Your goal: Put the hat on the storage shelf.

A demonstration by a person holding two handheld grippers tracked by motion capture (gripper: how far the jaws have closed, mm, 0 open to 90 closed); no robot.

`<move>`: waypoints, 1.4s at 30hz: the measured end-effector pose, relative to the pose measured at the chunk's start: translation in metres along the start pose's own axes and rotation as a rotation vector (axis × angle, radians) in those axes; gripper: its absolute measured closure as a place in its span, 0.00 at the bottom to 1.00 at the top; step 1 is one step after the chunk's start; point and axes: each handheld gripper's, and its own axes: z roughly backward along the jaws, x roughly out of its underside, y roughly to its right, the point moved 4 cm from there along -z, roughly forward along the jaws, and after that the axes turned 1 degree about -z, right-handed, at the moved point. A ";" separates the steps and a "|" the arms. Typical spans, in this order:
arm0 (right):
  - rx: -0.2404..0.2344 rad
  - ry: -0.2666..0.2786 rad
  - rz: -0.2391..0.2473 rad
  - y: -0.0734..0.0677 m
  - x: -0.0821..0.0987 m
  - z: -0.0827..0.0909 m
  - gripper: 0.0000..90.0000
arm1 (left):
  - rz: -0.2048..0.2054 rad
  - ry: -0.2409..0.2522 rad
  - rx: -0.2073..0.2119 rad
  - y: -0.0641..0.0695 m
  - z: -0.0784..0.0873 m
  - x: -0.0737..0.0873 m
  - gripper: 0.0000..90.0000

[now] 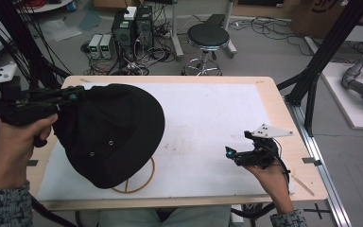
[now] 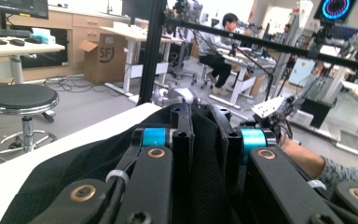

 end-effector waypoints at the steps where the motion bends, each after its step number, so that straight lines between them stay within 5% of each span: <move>1: -0.001 -0.003 -0.003 -0.001 0.000 0.000 0.05 | -0.006 -0.005 0.001 0.002 -0.002 0.001 0.89; 20: -0.001 -0.003 0.001 -0.001 -0.001 0.000 0.05 | -0.093 -0.125 -0.002 0.023 -0.030 0.017 0.87; 42: -0.001 -0.002 0.003 -0.001 -0.001 0.000 0.05 | -0.130 -0.148 0.010 0.029 -0.035 0.029 0.79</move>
